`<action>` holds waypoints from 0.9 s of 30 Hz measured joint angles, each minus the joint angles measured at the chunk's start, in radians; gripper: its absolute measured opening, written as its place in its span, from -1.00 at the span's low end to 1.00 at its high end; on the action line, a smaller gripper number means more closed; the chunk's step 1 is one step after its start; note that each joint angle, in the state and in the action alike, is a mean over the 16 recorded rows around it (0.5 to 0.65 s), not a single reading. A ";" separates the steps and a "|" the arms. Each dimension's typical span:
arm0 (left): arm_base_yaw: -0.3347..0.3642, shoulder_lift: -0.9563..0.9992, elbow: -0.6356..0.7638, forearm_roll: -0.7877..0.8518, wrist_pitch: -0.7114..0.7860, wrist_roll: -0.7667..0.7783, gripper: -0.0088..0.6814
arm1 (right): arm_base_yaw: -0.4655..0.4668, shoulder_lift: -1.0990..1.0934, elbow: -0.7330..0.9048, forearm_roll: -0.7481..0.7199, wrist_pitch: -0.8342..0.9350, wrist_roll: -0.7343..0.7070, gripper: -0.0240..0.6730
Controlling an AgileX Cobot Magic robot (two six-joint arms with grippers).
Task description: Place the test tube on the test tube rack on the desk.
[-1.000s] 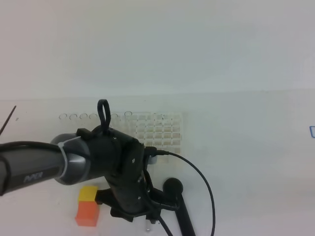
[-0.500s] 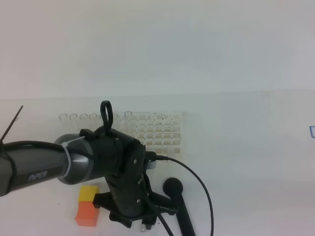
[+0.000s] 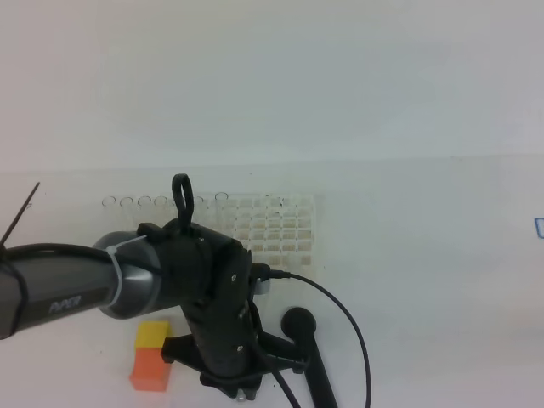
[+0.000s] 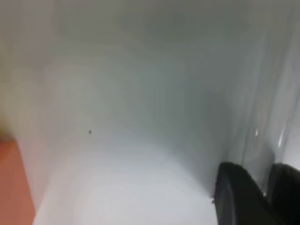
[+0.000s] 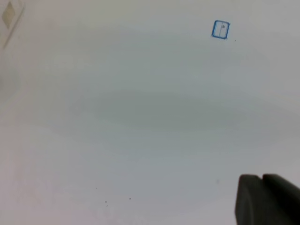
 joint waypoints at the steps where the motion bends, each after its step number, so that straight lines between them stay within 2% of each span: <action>1: 0.000 -0.007 0.000 -0.002 0.004 0.000 -0.64 | 0.000 0.000 0.000 0.002 -0.002 0.000 -0.83; 9: 0.000 -0.141 -0.001 -0.007 0.041 -0.010 -0.66 | 0.000 0.000 -0.002 0.055 -0.046 0.000 -0.83; 17: 0.000 -0.416 0.009 0.034 0.027 -0.039 -0.68 | 0.000 0.002 -0.005 0.181 -0.126 -0.019 -0.84; 21: 0.000 -0.569 0.048 0.074 -0.065 -0.053 -0.68 | 0.000 0.011 -0.005 0.295 -0.165 -0.086 -0.84; 27: 0.000 -0.779 0.215 0.140 -0.375 -0.058 -0.68 | 0.000 0.043 -0.006 0.545 -0.207 -0.297 -0.85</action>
